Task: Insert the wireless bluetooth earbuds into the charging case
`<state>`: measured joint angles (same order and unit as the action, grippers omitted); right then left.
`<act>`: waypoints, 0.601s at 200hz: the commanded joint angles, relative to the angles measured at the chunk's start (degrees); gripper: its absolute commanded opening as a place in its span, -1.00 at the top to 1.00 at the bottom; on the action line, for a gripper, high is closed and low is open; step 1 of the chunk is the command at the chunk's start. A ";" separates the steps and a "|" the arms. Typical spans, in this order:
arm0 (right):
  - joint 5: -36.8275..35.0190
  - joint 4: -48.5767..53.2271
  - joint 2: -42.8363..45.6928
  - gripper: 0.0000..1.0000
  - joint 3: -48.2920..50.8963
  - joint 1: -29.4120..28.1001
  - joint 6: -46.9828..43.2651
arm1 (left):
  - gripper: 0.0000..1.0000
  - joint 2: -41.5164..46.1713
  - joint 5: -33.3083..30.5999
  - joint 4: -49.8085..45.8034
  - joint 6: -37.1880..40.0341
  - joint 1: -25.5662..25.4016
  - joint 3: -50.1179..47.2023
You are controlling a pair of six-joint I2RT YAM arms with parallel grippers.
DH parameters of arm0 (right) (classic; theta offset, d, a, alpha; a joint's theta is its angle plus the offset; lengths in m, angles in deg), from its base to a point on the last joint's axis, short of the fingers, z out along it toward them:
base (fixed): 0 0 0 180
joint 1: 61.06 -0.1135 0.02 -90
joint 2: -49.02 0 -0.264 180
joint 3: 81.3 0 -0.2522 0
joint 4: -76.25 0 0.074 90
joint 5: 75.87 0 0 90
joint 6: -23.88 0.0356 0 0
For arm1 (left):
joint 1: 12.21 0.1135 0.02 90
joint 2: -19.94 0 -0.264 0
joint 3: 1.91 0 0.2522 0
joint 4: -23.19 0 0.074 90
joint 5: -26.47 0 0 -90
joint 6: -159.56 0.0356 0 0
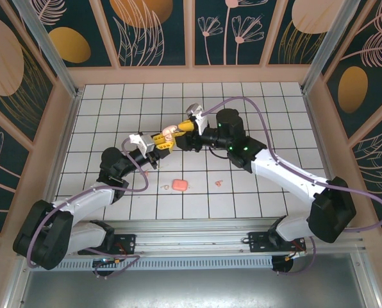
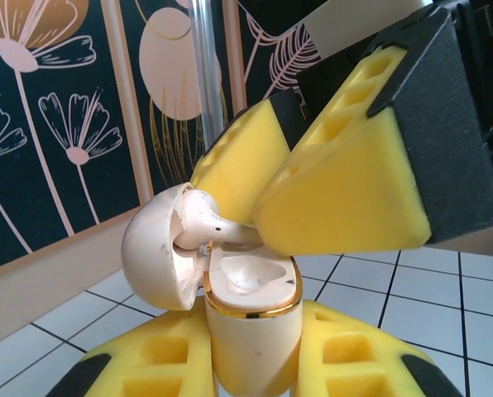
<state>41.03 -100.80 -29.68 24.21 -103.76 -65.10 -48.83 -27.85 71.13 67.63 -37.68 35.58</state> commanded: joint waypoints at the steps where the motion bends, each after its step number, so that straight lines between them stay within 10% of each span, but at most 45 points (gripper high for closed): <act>1: 4.19 -3.94 3.64 -0.11 1.35 1.66 3.33 | 0.93 1.51 -0.14 2.51 1.74 -0.25 0.70; 59: 11.21 -6.68 5.92 -0.18 2.18 4.83 8.00 | 0.93 2.31 -0.54 1.19 2.46 -0.24 -0.08; 120: 12.91 1.18 4.46 0.18 -1.69 6.13 8.04 | 0.92 2.38 -0.68 -0.63 3.81 -0.26 0.43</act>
<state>52.87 -103.86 -25.00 25.72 -97.60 -56.64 -47.54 -28.09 70.73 69.75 -37.73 35.58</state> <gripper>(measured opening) 0.427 0.196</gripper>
